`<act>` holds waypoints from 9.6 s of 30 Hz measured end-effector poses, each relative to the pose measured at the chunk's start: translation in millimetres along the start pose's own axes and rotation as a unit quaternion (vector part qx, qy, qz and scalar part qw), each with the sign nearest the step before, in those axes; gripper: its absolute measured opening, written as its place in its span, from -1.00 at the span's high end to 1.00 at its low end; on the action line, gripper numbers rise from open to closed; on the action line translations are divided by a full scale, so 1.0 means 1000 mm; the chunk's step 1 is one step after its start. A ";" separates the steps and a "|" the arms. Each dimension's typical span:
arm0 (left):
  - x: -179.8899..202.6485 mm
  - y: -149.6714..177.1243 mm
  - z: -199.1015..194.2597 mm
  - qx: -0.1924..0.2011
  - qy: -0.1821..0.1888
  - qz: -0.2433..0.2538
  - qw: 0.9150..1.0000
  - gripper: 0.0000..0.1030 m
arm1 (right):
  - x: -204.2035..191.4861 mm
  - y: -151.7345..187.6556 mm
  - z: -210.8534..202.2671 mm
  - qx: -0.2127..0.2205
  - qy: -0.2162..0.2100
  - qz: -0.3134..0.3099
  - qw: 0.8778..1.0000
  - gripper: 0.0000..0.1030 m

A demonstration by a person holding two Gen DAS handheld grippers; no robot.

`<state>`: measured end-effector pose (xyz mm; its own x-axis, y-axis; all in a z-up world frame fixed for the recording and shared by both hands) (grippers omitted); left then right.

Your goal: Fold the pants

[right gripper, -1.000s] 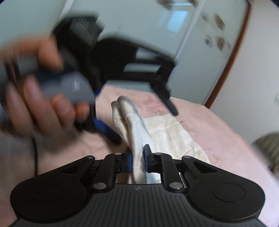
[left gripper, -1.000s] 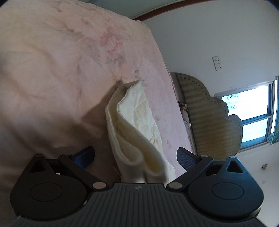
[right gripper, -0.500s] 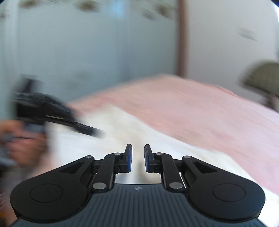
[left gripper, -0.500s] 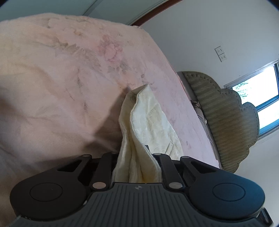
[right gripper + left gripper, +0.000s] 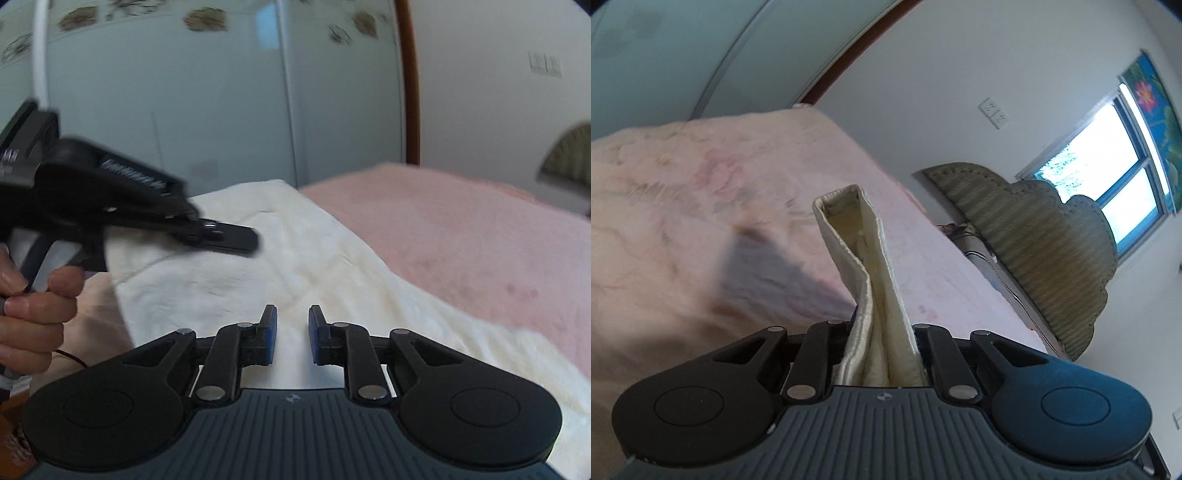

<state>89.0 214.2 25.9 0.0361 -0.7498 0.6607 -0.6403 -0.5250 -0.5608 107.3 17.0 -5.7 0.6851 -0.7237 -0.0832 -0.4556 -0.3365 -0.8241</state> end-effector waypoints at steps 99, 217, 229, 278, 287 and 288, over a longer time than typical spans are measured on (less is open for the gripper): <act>0.123 0.094 0.127 -0.173 0.034 0.292 0.940 -0.47 | 0.021 0.128 -0.091 -0.034 0.017 0.107 0.993 -0.12; 0.160 0.049 0.169 -0.007 -0.115 0.392 0.913 0.59 | 0.239 0.051 -0.133 0.054 0.015 0.180 0.982 0.57; 0.135 0.025 0.215 -0.027 -0.146 0.384 0.911 0.54 | 0.263 0.033 -0.078 0.030 0.042 0.179 0.983 0.57; 0.096 0.103 0.161 0.062 -0.245 0.487 0.836 -0.41 | 0.193 0.109 -0.099 -0.077 0.198 0.123 0.969 -1.00; 0.108 0.114 0.147 0.038 -0.182 0.446 0.875 -0.68 | 0.167 0.094 -0.124 0.023 0.179 0.078 0.980 -1.00; 0.109 0.116 0.151 0.034 -0.181 0.450 0.874 -0.70 | 0.169 0.092 -0.118 0.011 0.168 0.076 0.983 -1.00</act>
<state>134.5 11.0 -42.4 -0.2106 -0.9430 -0.2576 -0.4884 0.3297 -0.8079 114.3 -207.4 -29.6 0.3821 -0.9239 -0.0208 -0.5236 -0.1979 -0.8286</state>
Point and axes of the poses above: each gripper's, at about its wrist camera, not at the fingertips, and z roughly the way its jaws point, x to its right, y to its underside, the point moved 1 cm from there along z, roughly the way its jaws point, and after that the axes turned 7 degrees about -x, right-handed, at the moved point
